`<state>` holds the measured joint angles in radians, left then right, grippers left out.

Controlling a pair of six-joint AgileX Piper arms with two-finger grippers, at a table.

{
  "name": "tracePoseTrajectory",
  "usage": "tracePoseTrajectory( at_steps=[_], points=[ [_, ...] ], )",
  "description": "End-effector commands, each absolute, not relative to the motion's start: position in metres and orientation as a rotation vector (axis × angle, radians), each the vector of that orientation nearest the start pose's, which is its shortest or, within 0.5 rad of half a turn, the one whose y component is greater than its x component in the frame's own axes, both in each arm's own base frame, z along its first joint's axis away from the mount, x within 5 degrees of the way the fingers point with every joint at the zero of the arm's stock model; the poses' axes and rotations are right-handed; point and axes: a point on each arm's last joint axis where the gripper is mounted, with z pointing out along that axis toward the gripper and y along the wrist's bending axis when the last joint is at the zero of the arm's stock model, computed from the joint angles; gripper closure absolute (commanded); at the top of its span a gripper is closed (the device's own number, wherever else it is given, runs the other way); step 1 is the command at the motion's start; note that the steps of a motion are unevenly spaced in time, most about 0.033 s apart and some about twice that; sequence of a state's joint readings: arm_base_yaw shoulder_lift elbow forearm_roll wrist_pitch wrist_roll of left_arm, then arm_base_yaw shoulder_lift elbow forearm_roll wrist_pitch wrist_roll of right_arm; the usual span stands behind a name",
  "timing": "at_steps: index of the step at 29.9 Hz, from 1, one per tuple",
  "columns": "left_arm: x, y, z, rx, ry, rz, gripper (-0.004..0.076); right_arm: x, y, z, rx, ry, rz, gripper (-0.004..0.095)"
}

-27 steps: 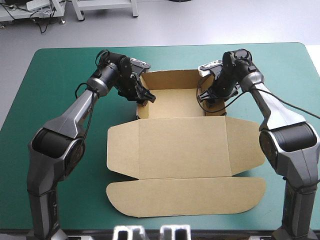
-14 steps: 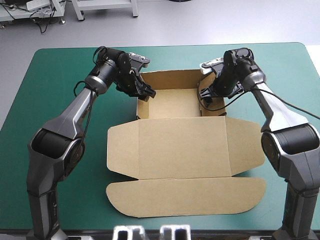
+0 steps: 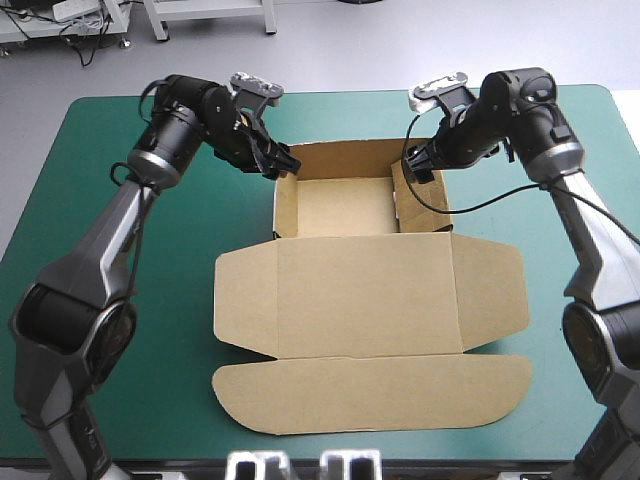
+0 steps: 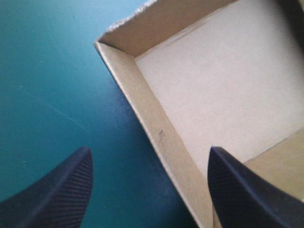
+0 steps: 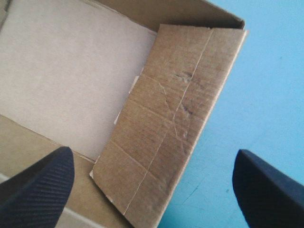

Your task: Fold the box

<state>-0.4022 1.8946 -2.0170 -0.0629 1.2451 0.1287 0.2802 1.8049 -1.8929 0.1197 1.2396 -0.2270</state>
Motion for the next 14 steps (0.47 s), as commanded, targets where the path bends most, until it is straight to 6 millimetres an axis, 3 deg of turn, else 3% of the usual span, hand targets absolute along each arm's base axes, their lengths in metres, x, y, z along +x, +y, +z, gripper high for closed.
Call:
tracePoseTrajectory(
  at_steps=[1,3,5,9,11,14],
  points=[
    [0.33,-0.144,0.447,0.643,2.37,-0.159,0.0255,0.338,0.107,0.431,-0.671,2.389,0.172,0.0073],
    [0.311,-0.135,0.468,0.637,2.309,-0.156,0.0328,0.328,0.102,0.443,-0.663,2.354,0.163,0.0074],
    [0.292,-0.127,0.486,0.654,2.248,-0.149,0.0451,0.322,0.095,0.451,-0.654,2.332,0.149,0.0074],
    [0.257,-0.11,0.502,0.7,2.184,-0.105,0.0675,0.322,0.086,0.453,-0.626,2.334,0.133,0.0112],
    [0.244,-0.103,0.492,0.71,2.218,-0.073,0.0733,0.326,0.084,0.447,-0.618,2.357,0.131,0.0131],
    [0.224,-0.095,0.467,0.727,2.302,-0.081,0.0731,0.336,0.081,0.437,-0.602,2.388,0.145,0.0144]
  ],
)
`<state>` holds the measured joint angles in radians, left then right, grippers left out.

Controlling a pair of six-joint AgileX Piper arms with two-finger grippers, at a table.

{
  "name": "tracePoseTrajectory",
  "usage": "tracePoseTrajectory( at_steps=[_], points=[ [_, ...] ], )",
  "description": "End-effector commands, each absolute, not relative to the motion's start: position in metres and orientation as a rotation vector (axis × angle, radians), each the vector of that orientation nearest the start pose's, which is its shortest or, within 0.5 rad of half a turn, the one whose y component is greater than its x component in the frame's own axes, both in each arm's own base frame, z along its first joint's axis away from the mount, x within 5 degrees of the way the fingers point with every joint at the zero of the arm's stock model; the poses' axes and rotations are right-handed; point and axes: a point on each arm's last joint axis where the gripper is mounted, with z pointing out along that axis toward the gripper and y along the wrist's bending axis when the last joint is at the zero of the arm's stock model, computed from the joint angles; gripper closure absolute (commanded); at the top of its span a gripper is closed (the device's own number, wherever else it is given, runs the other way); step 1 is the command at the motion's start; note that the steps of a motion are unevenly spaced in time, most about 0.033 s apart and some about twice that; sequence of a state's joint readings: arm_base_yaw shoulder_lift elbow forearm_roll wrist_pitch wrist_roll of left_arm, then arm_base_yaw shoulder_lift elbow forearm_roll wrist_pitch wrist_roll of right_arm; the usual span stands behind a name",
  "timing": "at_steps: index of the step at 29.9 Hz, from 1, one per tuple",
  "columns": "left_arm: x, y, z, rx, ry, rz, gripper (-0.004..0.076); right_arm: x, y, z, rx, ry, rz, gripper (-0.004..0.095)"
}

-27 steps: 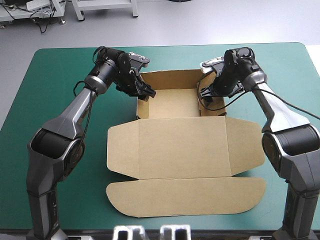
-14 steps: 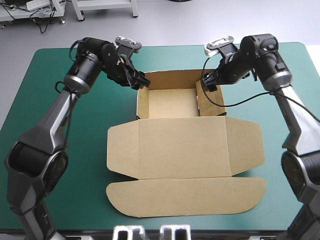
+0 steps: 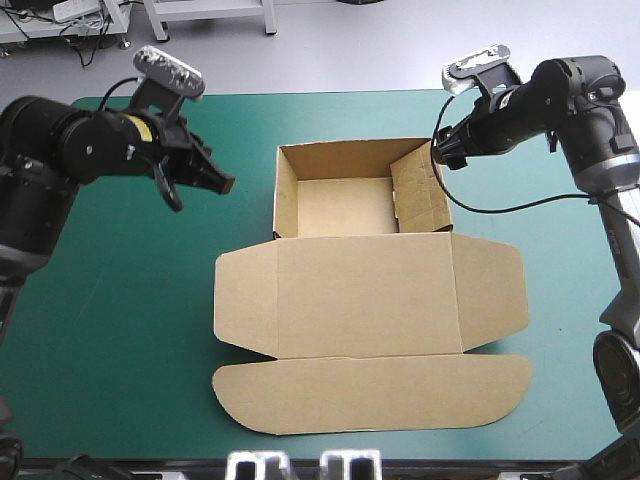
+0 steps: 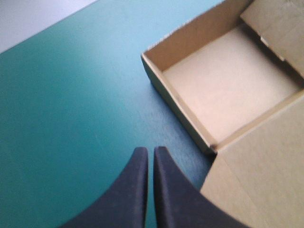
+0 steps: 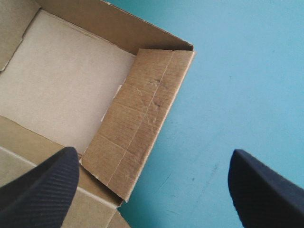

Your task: Fold the box

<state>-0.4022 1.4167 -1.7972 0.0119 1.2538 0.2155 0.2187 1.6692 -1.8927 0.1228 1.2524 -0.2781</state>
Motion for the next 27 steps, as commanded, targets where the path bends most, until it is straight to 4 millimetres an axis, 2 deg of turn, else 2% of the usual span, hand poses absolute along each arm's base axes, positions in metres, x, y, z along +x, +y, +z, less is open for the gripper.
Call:
tracePoseTrajectory(
  at_steps=[1,2,5,10,12,18,21,23,27],
  points=[
    [0.219,-0.093,0.457,0.734,2.332,-0.088,0.0731,0.34,0.083,0.433,-0.605,2.399,0.157,0.0144],
    [0.213,-0.091,0.449,0.743,2.359,-0.085,0.0731,0.344,0.084,0.428,-0.606,2.411,0.166,0.0144],
    [0.197,-0.084,0.405,0.763,2.498,-0.067,0.0731,0.356,0.089,0.413,-0.611,2.452,0.205,0.0152],
    [0.186,-0.078,0.363,0.721,2.646,-0.051,0.0731,0.382,0.095,0.376,-0.621,2.545,0.225,0.0188],
    [0.185,-0.077,0.357,0.701,2.663,-0.054,0.0731,0.392,0.097,0.36,-0.623,2.578,0.229,0.0189],
    [0.189,-0.079,0.357,0.666,2.625,-0.073,0.0731,0.416,0.102,0.315,-0.599,2.691,0.246,0.0221],
    [0.19,-0.08,0.358,0.662,2.61,-0.077,0.0731,0.422,0.104,0.302,-0.595,2.718,0.264,0.0313],
    [0.19,-0.08,0.358,0.661,2.606,-0.078,0.0731,0.423,0.105,0.301,-0.592,2.716,0.281,0.0429],
    [0.19,-0.08,0.358,0.661,2.606,-0.08,0.0731,0.424,0.106,0.31,-0.638,2.666,0.281,0.0727]
  ],
)
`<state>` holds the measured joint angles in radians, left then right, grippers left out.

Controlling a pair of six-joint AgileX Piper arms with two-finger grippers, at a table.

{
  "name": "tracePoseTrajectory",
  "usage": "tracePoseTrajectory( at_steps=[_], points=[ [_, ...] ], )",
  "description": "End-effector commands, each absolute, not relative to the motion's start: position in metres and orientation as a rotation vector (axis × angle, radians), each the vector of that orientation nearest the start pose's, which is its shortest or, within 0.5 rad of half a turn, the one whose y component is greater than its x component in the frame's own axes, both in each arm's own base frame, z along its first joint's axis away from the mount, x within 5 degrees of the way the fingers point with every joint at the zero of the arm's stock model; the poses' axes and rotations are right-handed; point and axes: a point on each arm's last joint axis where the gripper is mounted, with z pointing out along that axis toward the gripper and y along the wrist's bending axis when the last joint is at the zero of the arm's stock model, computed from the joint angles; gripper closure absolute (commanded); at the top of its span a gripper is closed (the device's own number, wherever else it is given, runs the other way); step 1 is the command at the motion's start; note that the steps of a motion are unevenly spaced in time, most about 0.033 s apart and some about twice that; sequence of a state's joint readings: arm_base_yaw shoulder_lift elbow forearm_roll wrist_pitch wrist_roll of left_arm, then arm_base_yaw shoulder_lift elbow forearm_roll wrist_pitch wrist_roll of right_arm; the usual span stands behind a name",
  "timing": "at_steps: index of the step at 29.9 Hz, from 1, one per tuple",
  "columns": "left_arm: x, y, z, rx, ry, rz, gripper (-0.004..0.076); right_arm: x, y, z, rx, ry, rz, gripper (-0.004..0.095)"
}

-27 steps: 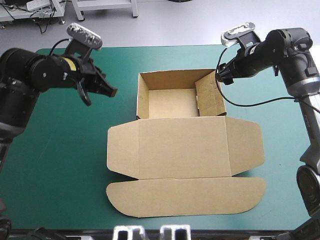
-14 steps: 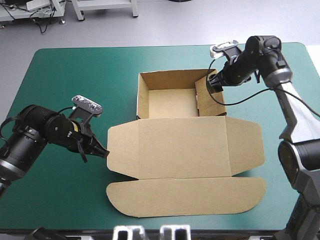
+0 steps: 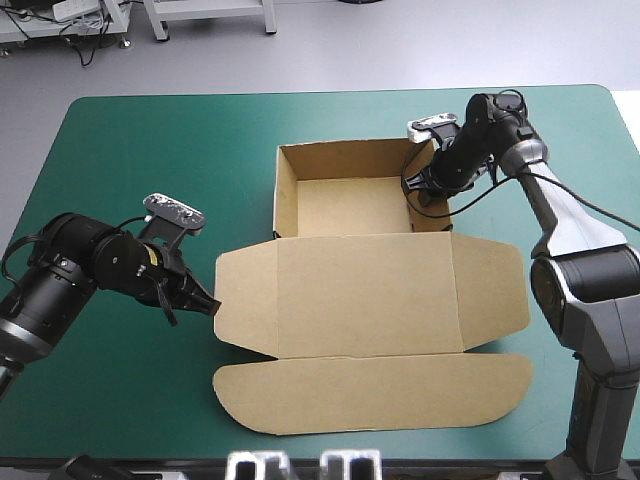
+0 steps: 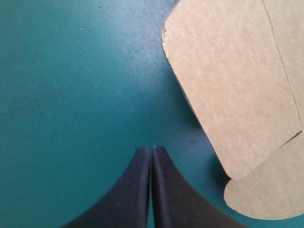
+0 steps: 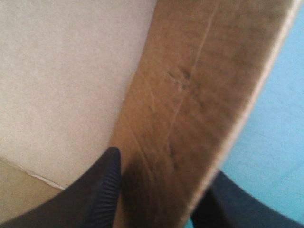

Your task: Fold the box

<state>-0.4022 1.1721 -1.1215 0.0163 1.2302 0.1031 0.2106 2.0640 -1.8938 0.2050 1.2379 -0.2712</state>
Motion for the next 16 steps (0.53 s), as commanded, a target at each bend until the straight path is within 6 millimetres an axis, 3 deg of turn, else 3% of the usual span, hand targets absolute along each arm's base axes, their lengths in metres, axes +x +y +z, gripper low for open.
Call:
tracePoseTrajectory(
  at_steps=[1,3,8,12,16],
  points=[
    [0.19,-0.08,0.358,0.661,2.606,-0.08,0.0731,0.425,0.106,0.313,-0.654,2.652,0.269,0.0803],
    [0.19,-0.08,0.358,0.661,2.606,-0.08,0.0731,0.426,0.103,0.318,-0.696,2.621,0.206,0.093],
    [0.19,-0.08,0.357,0.663,2.615,-0.079,0.0731,0.432,0.076,0.334,-0.682,2.611,-0.086,0.0927],
    [0.19,-0.08,0.358,0.662,2.613,-0.079,0.0731,0.438,0.03,0.348,-0.505,2.606,-0.13,0.0927],
    [0.19,-0.08,0.358,0.665,2.612,-0.078,0.0731,0.438,-0.039,0.351,-0.284,2.633,-0.201,0.0927]
  ],
)
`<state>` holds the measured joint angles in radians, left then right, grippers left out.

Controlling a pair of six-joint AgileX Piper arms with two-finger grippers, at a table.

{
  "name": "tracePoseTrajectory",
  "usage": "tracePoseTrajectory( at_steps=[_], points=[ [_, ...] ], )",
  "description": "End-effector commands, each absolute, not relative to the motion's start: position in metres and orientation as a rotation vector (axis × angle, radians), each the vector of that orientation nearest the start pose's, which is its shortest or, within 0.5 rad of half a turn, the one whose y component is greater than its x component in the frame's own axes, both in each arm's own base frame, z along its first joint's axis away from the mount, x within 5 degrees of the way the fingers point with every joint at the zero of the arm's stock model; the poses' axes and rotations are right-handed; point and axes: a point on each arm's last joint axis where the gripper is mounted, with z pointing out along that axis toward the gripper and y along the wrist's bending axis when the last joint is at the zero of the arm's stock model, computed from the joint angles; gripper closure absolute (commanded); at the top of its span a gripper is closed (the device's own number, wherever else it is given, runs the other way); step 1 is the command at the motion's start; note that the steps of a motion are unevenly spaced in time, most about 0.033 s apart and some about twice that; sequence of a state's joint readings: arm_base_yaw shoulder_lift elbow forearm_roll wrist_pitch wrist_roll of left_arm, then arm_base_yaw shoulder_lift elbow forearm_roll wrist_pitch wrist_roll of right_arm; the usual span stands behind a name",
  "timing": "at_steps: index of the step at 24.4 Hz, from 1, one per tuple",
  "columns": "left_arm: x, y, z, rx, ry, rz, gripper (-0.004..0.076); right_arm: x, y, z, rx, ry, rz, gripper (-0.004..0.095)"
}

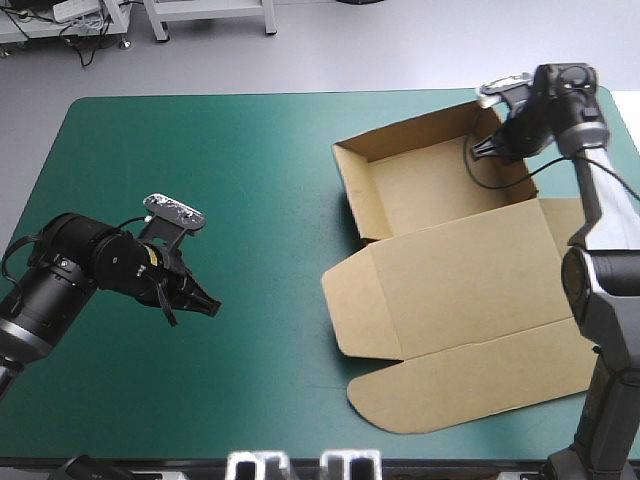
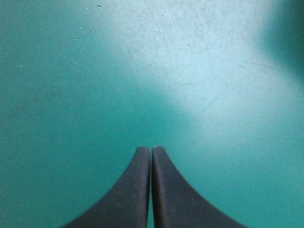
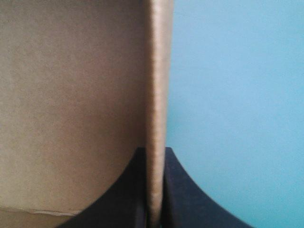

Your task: Fold the box

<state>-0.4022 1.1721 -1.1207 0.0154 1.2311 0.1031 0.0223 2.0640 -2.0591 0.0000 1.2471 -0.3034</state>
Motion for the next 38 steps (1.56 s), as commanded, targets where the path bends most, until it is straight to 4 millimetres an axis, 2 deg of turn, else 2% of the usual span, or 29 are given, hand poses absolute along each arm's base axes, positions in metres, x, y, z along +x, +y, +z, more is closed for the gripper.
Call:
tracePoseTrajectory(
  at_steps=[1,2,3,4,5,6,7,12,16,18,20,22,24,26,29,31,33,36,38],
  points=[
    [0.19,-0.08,0.358,0.665,2.612,-0.078,0.0731,0.435,-0.058,0.352,-0.217,2.644,-0.253,0.0926],
    [0.19,-0.08,0.358,0.665,2.612,-0.076,0.0731,0.433,-0.074,0.352,-0.156,2.651,-0.302,0.0926],
    [0.19,-0.08,0.358,0.665,2.612,-0.076,0.0731,0.425,-0.112,0.353,-0.031,2.662,-0.402,0.0925],
    [0.19,-0.08,0.358,0.665,2.612,-0.076,0.0731,0.422,-0.125,0.353,0.012,2.66,-0.407,0.0925],
    [0.19,-0.08,0.358,0.665,2.61,-0.076,0.0731,0.414,-0.151,0.352,0.115,2.643,-0.321,0.0925],
    [0.19,-0.08,0.358,0.664,2.605,-0.077,0.0731,0.412,-0.159,0.351,0.139,2.634,-0.25,0.0925],
    [0.191,-0.08,0.358,0.662,2.599,-0.078,0.0731,0.408,-0.175,0.346,0.169,2.63,-0.137,0.0926],
    [0.192,-0.08,0.359,0.663,2.586,-0.071,0.0731,0.402,-0.2,0.333,0.223,2.654,-0.099,0.0926],
    [0.192,-0.08,0.359,0.663,2.584,-0.07,0.0731,0.406,-0.203,0.326,0.19,2.656,-0.101,0.0901],
    [0.192,-0.08,0.358,0.663,2.589,-0.075,0.0731,0.408,-0.205,0.327,0.136,2.633,-0.13,0.0776],
    [0.191,-0.08,0.358,0.664,2.595,-0.076,0.0731,0.41,-0.206,0.335,0.157,2.582,-0.155,0.0469],
    [0.191,-0.08,0.358,0.664,2.595,-0.076,0.0731,0.41,-0.208,0.343,0.196,2.553,-0.175,0.0289],
    [0.191,-0.08,0.358,0.664,2.595,-0.076,0.0731,0.409,-0.211,0.358,0.266,2.504,-0.22,0.0169],
    [0.191,-0.08,0.358,0.663,2.593,-0.076,0.0732,0.405,-0.211,0.378,0.297,2.458,-0.252,0.013],
    [0.192,-0.08,0.358,0.663,2.591,-0.076,0.0733,0.395,-0.203,0.412,0.286,2.393,-0.244,0.0149],
    [0.192,-0.08,0.358,0.662,2.589,-0.077,0.0733,0.387,-0.189,0.437,0.272,2.31,-0.158,0.0181],
    [0.192,-0.081,0.359,0.665,2.581,-0.077,0.0733,0.379,-0.17,0.459,0.204,2.231,-0.017,0.0254],
    [0.193,-0.082,0.359,0.66,2.567,-0.087,0.0733,0.368,-0.144,0.485,0.101,2.121,0.159,0.0475],
    [0.194,-0.082,0.36,0.658,2.561,-0.088,0.0733,0.362,-0.127,0.496,0.028,2.092,0.186,0.065]
  ],
)
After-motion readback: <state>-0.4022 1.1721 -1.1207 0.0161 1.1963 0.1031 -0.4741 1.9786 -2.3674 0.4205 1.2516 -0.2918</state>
